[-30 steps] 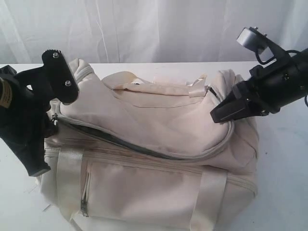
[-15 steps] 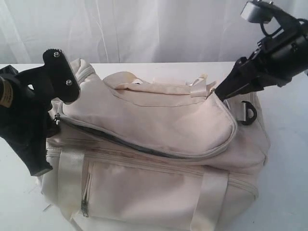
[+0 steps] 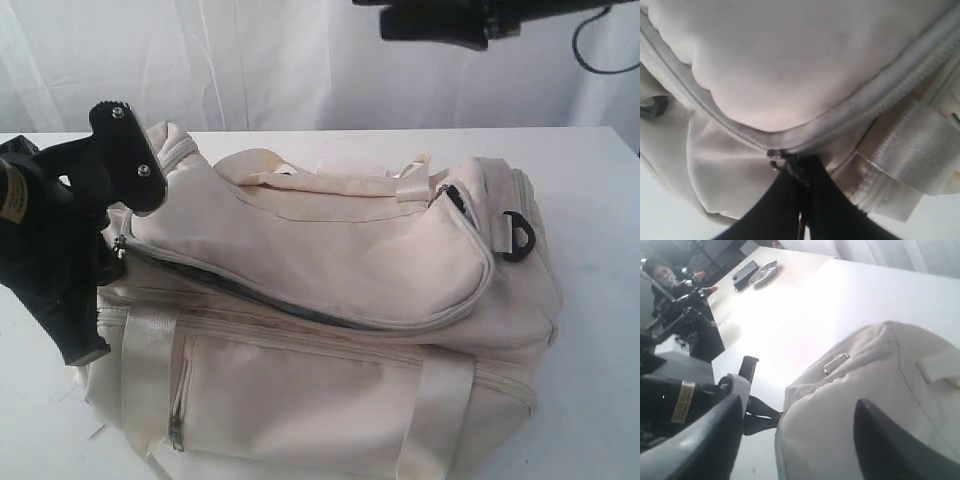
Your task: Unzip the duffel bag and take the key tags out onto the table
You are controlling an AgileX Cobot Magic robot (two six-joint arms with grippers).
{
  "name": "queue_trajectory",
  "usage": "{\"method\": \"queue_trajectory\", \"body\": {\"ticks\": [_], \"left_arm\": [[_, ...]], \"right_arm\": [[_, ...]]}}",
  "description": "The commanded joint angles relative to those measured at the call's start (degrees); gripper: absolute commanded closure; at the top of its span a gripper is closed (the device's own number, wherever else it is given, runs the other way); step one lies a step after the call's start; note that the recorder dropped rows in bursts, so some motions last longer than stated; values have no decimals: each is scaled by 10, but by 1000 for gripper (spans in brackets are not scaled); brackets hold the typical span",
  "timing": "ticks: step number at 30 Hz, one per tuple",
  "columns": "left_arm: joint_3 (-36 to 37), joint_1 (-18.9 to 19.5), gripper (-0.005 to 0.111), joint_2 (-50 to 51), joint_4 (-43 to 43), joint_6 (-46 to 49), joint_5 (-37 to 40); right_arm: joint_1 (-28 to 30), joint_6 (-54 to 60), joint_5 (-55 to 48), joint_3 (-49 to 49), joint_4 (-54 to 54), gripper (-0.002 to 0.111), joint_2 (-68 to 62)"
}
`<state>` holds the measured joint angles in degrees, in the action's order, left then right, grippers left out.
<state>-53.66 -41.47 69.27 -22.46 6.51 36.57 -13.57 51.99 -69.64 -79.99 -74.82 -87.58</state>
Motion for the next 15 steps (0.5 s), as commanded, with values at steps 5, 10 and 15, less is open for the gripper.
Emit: {"method": "queue_trajectory", "body": {"ticks": [5,10,15], "left_arm": [[-1,2,107,-6,8,-1,7],[-1,2,107,-6,8,-1,7],[-1,2,107,-6,8,-1,6]], "right_arm": [[-96,108,37,-9,233,95,58],[-193,62,88,0,359,108,94],[-295,62,139,32,430,108,91]]}}
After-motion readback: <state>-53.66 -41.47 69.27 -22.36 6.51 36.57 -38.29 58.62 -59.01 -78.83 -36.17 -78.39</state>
